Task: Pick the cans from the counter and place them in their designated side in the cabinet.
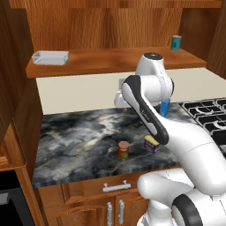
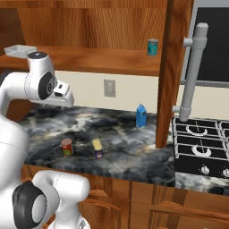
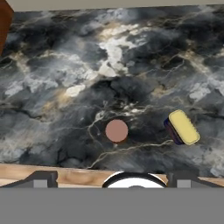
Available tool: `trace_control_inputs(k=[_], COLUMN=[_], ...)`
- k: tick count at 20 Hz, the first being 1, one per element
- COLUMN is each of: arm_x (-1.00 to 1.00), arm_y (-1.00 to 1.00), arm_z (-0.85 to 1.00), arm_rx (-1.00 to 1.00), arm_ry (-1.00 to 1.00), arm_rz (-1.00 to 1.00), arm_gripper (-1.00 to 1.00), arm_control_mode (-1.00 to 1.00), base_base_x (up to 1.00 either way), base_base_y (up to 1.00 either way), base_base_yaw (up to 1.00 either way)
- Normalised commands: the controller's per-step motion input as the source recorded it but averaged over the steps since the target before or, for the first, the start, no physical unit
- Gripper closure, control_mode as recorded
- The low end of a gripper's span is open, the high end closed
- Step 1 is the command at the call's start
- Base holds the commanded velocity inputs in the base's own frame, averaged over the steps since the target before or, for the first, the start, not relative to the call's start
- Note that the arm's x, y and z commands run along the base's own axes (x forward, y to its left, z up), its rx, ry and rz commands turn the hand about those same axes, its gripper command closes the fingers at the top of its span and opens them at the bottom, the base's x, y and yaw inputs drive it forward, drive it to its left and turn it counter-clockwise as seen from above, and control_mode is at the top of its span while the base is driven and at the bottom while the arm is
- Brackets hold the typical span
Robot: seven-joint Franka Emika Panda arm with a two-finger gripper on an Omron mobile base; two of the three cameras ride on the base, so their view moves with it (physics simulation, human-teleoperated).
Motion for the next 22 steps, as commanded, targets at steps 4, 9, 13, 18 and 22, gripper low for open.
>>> trace_control_inputs(k=[4,9,13,18,22], arm_x=[0.0,0.0,0.0,0.0,0.0], arm_y=[0.15,0.06,0.02,0.0,0.0], arm_z=[-0.18,-0.25,-0.26,-0.21,-0.22], arm_rx=[0.0,-0.05,-0.04,-0.01,0.01], arm_ry=[0.0,-0.01,0.0,-0.03,-0.03], arm_rz=[0.06,0.04,0.03,0.03,0.04], arm_gripper=[-1.0,-1.0,-1.0,-1.0,-1.0], arm_control_mode=[-1.0,-1.0,-1.0,-1.0,-1.0], base_base_x=[0.0,0.0,0.0,0.0,0.0], base_base_y=[0.0,0.0,0.0,0.0,0.0], base_base_yaw=[0.0,0.0,0.0,0.0,0.0])
